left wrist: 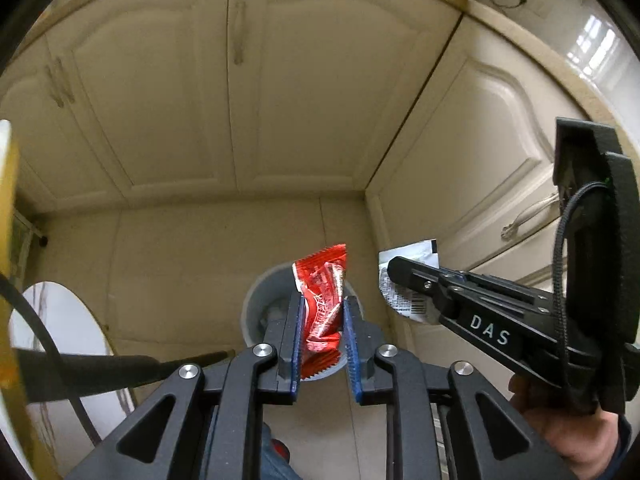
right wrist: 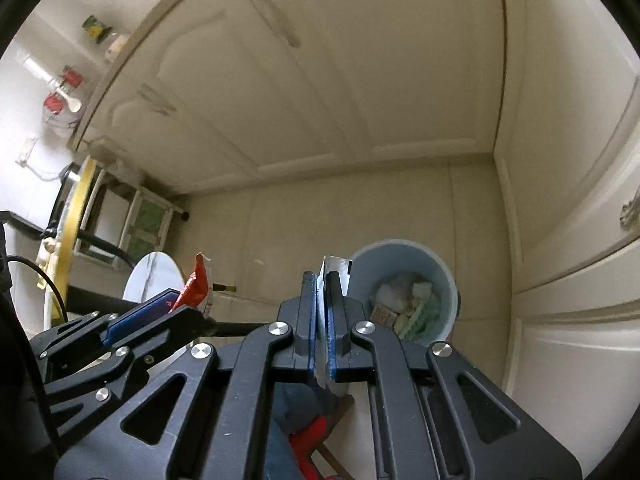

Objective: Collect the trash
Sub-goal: 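Carry the red packet and grey wrapper to the floor bin and open both tools, then bring both open tools back up to the table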

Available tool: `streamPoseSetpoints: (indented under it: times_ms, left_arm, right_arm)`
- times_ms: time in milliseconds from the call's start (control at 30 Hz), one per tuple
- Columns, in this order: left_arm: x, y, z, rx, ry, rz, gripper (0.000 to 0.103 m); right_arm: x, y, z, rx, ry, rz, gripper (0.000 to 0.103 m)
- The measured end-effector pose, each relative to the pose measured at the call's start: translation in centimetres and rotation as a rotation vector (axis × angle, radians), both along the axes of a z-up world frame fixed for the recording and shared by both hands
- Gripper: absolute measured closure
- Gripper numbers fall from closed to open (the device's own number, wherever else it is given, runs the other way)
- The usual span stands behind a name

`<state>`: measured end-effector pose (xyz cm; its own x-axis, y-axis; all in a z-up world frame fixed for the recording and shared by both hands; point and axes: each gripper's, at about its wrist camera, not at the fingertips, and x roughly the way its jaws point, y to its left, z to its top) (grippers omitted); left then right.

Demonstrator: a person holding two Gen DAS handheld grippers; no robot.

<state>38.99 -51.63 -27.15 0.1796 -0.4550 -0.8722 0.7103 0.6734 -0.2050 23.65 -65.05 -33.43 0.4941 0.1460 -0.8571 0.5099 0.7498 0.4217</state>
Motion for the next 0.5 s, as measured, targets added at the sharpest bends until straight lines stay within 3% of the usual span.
streamPoseSetpoints:
  times_ms: [167,233,300,433,500]
  left_arm:
    - [0.9,-1.8,-1.1,0.040,0.010,-0.010,0.080]
    - [1.7,-3.1,-1.4,0.050,0.006,0.001,0.067]
    - [1.2,-3.5,-1.4,0.049,0.003,0.011,0.053]
    - [1.3,-3.4,-1.2,0.051,-0.011,0.031,0.031]
    - [1.2,-3.4,-1.0,0.073,0.013,0.006,0.025]
  right_arm:
    - [-0.5,-1.4,-1.4,0.011,0.014,-0.025,0.094]
    - [-0.5,-1.7,-1.7,0.013,0.020,-0.030,0.090]
    - [-0.7,-2.1,-1.8,0.013,0.020,-0.045,0.073]
    - [-1.4,-2.7,-1.4,0.008,0.009,-0.074,0.057]
    - [-1.8,-2.9,-1.2,0.002,0.007,-0.088,0.033]
